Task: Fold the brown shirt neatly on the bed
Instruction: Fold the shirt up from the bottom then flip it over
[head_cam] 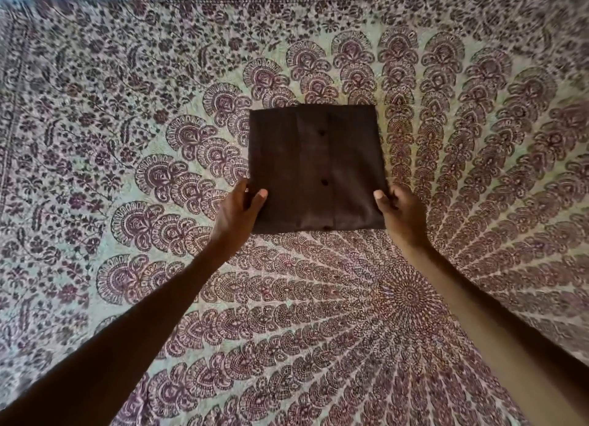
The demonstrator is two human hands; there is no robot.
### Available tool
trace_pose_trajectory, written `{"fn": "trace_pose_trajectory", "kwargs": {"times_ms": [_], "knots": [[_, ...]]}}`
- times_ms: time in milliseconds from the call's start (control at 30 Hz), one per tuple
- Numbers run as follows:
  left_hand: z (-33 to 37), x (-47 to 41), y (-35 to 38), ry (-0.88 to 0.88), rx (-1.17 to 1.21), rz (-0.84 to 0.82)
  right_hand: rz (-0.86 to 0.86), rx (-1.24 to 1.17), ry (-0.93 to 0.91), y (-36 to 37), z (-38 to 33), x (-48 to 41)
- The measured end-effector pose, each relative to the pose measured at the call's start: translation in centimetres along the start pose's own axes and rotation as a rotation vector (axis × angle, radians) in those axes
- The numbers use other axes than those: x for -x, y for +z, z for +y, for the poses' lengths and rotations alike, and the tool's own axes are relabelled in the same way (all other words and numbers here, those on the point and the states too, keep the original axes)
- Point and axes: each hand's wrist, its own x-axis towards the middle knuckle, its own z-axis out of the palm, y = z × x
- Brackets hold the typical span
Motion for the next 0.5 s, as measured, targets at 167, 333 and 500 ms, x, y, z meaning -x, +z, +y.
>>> {"fn": "trace_pose_trajectory", "kwargs": {"times_ms": [167,333,500], "knots": [[0.0,0.4,0.9,-0.064,-0.130,-0.031,0.104,0.024,0.022,1.1,1.9,1.7],[0.1,-0.2,1.0,-0.163,-0.212,-0.029,0.075,0.212,0.131,1.7,1.2,0.5],[0.7,-0.5,0.9,-0.196,-0.294,-0.067,0.058,0.330,0.239,2.1,1.1,0.3]]}}
